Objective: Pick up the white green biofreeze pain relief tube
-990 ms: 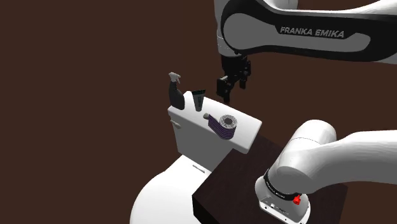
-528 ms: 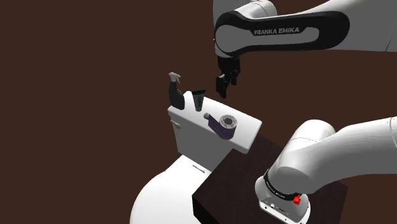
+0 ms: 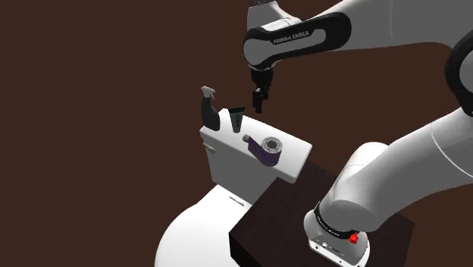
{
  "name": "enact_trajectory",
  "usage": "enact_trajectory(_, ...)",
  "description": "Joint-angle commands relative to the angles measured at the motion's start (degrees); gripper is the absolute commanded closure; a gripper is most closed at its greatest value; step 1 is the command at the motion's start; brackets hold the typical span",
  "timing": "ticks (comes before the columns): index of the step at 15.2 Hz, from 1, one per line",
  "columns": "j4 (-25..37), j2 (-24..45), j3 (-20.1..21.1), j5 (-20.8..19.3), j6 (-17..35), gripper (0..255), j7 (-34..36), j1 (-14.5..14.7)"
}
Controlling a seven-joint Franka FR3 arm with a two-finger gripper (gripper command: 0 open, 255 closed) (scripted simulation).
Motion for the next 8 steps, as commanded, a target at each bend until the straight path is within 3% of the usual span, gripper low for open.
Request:
enact_trajectory(1,2.49,4.98,-1.91,1.16,2.86,0,-5.27,0.61)
enact_trajectory(8,13.10,21.79,-4.93,8.98,8.70,0,-22.65,1.49)
